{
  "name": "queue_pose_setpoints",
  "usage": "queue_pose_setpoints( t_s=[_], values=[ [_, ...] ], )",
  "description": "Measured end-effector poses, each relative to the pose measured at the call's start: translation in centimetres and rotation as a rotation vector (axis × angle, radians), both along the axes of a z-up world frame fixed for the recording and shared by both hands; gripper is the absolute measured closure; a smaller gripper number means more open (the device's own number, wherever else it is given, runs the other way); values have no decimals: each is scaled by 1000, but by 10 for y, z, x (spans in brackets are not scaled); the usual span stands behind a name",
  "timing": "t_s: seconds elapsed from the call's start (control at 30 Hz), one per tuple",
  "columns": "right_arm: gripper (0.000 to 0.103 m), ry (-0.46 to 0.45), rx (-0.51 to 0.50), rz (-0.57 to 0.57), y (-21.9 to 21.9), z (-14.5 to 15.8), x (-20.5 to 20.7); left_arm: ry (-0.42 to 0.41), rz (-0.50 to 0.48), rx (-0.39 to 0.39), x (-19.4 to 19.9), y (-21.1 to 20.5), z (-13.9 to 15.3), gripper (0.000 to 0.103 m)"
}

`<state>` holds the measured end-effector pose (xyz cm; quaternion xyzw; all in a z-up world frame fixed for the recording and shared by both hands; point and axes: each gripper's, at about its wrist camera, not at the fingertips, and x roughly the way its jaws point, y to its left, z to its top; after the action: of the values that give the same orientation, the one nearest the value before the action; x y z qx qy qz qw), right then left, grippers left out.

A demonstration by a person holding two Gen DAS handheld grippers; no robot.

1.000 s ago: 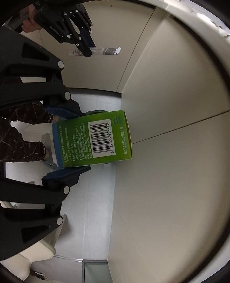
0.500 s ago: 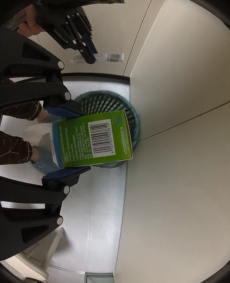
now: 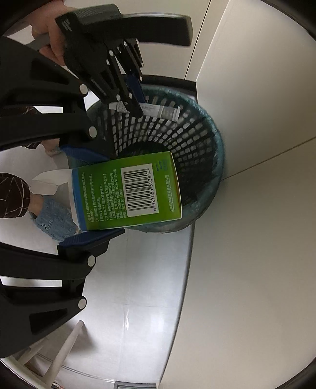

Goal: Collect trash
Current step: 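Carry the tube and box down over the green wastebasket with both tools, then open the left tool to drop the tube while the right tool drops the box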

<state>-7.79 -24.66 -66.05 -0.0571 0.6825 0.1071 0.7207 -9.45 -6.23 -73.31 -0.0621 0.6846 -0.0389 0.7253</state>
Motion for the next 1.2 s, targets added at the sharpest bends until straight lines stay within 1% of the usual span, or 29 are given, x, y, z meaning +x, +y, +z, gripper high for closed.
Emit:
queue_pose_setpoints(
  t_s=[0.1,0.2,0.37,0.43,0.47,0.5,0.57,0.63,0.7,0.73,0.8,0.87,0.93,1.03,1.2],
  values=[
    [56,7,-6,5,-1,-13,2,18,7,-7,3,-5,-18,83],
    [56,10,-11,10,-7,-15,1,21,0,-9,5,-9,-29,83],
    [56,16,-16,16,-10,-16,0,10,13,-24,5,-11,-30,81],
    [56,19,-22,18,-6,-23,1,5,21,-24,1,-10,-28,64],
    [56,21,-25,17,-6,-24,1,-10,31,-19,-1,-9,-24,46],
    [56,24,-26,14,-5,-25,0,-32,40,-12,-3,-7,-20,41],
    [56,24,-22,6,-2,-26,0,-29,42,-19,-4,-8,-24,41],
    [56,22,-13,1,0,-24,0,-34,51,-16,-6,-5,-20,35],
    [56,18,-4,1,5,-23,0,-47,62,-12,-9,1,-16,27],
    [56,16,1,1,8,-23,0,-51,69,-10,-9,4,-14,25],
    [56,12,17,1,14,-23,1,-58,79,-8,-11,11,-8,14],
    [56,6,31,1,20,-24,1,-71,83,10,-14,18,-1,10],
    [56,0,42,-4,26,-27,3,-77,87,7,-17,24,5,7],
    [56,-2,41,-11,34,-34,3,-76,92,18,-21,37,11,6],
    [56,-5,50,-26,49,-48,4,-79,112,16,-28,59,20,6]
  ],
)
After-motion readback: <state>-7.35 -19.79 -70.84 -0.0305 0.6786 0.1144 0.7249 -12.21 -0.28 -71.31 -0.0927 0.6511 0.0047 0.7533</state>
